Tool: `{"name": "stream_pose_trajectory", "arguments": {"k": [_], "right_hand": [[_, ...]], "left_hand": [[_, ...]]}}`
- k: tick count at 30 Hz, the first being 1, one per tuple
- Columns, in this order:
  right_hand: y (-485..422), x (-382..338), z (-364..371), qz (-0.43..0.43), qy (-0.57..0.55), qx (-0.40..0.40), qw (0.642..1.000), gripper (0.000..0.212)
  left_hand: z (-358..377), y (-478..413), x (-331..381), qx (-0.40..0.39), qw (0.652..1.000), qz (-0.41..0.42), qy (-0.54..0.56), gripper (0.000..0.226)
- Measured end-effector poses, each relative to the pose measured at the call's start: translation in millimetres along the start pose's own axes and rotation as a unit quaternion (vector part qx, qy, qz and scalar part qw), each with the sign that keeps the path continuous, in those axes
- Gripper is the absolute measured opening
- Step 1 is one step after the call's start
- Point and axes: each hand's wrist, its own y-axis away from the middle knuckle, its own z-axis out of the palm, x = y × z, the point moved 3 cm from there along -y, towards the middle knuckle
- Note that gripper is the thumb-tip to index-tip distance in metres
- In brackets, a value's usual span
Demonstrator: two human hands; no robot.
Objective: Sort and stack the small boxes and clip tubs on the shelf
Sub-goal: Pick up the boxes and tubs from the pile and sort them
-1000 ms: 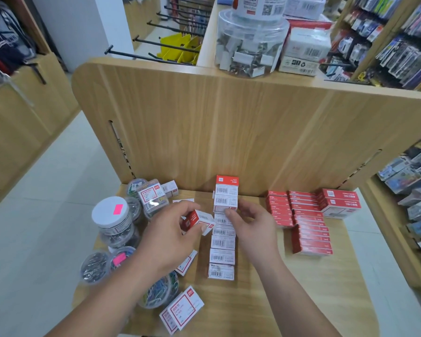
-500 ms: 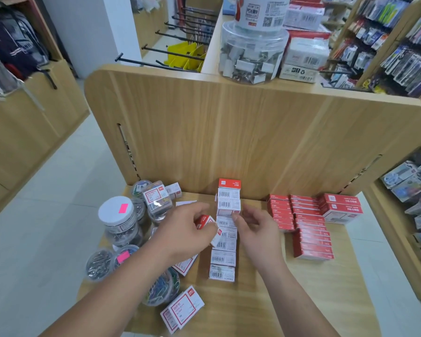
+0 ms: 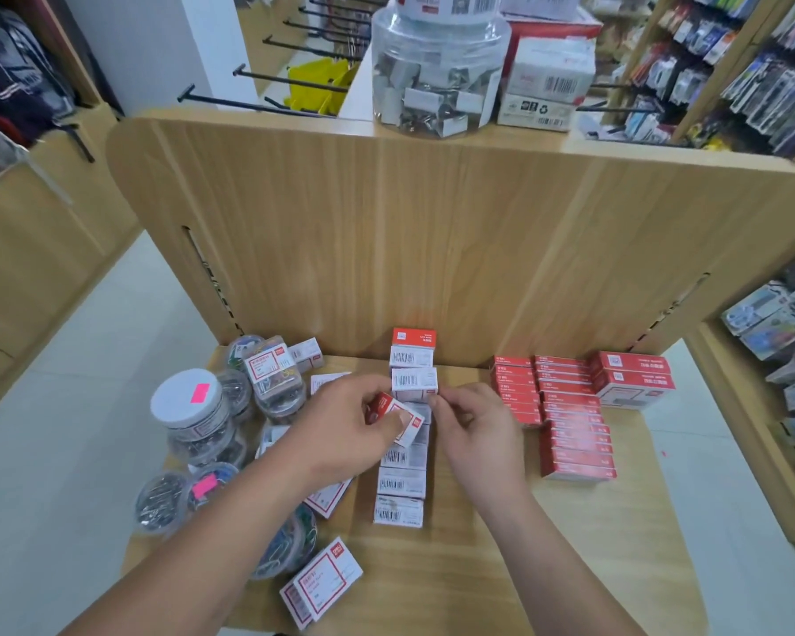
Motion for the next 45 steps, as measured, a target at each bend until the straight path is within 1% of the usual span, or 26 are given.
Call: {"name": "stream_pose_trajectory", "arguments": {"k": [4, 6, 9, 11, 14, 16, 18, 22, 23, 25, 26, 27, 29, 30, 32, 38, 41, 45], "right_hand": [[3.0, 1.0, -2.7, 0.005, -0.057, 0.031, 0.998, 0.006], [2.0, 0.2, -2.1, 0.004, -0.062, 0.018, 0.998, 0.011], [0.0, -2.8, 0.9, -0.020, -0.020, 0.006, 1.000, 0.018], [-1.0, -5.5, 2.0, -0.032, 0.025, 0.014, 0.999, 0.015], [-2.4, -5.8, 2.6, -0.021, 0.066, 0.029, 0.997, 0.008], [-3.3, -5.0, 4.1, -0.009, 0.083, 0.035, 0.996, 0.007], [-4.0, -3.3, 5.0, 0.015, 0.081, 0.033, 0.996, 0.010], [-1.3, -1.4, -1.7, 0.041, 0.073, 0.034, 0.996, 0.016], [0.7, -4.2, -5.9, 0.042, 0.058, 0.041, 0.997, 0.014], [6.4, -13.3, -14.4, 0.047, -0.017, 0.035, 0.998, 0.008], [9.9, -20.0, -17.2, 0.054, -0.065, 0.007, 0.996, 0.006], [13.6, -26.9, -18.0, 0.065, -0.115, -0.039, 0.990, 0.008], [21.2, -37.5, -18.0, 0.097, -0.221, -0.134, 0.961, 0.019], [23.9, -40.8, -18.8, 0.104, -0.270, -0.164, 0.943, 0.024], [26.0, -46.1, -23.1, 0.098, -0.326, -0.185, 0.922, 0.033], [24.5, -57.3, -31.0, 0.066, -0.316, -0.182, 0.929, 0.030], [24.3, -61.6, -29.5, 0.082, -0.323, -0.168, 0.928, 0.026], [25.4, -57.9, -25.7, 0.100, -0.331, -0.183, 0.920, 0.026]], "left_hand": [[-3.1, 4.7, -0.8, 0.011, 0.999, 0.015, 0.030, 0.025], [-5.4, 5.4, -1.4, 0.003, 1.000, 0.014, 0.028, 0.023], [-5.7, 2.9, -4.8, -0.003, 1.000, 0.003, -0.011, 0.025], [-4.2, 0.6, -5.9, -0.009, 1.000, -0.010, -0.028, 0.024], [-3.3, -2.0, -3.2, -0.006, 0.999, -0.016, -0.028, 0.022], [-2.9, -2.1, -0.1, -0.004, 1.000, -0.010, -0.010, 0.025], [-2.4, -0.1, 0.1, -0.001, 1.000, -0.007, 0.031, 0.029], [-9.1, 10.6, -3.7, 0.039, 0.995, -0.029, 0.090, 0.040], [-12.6, 14.3, -2.9, 0.052, 0.994, -0.029, 0.094, 0.039], [-19.7, 23.5, 2.9, 0.058, 0.991, -0.021, 0.120, 0.032], [-22.2, 28.0, 6.2, 0.052, 0.988, -0.015, 0.146, 0.029], [-24.0, 32.5, 9.5, 0.042, 0.984, -0.007, 0.174, 0.028], [-25.1, 40.8, 16.2, 0.024, 0.974, 0.005, 0.223, 0.028], [-25.3, 43.9, 19.0, 0.022, 0.971, 0.006, 0.237, 0.029], [-25.9, 47.5, 22.9, 0.029, 0.969, 0.005, 0.245, 0.030], [-27.4, 52.8, 30.4, 0.017, 0.979, 0.026, 0.203, 0.035], [-26.5, 56.2, 34.1, 0.026, 0.975, 0.028, 0.219, 0.038], [-26.5, 56.8, 32.4, 0.038, 0.969, 0.023, 0.244, 0.042]]}}
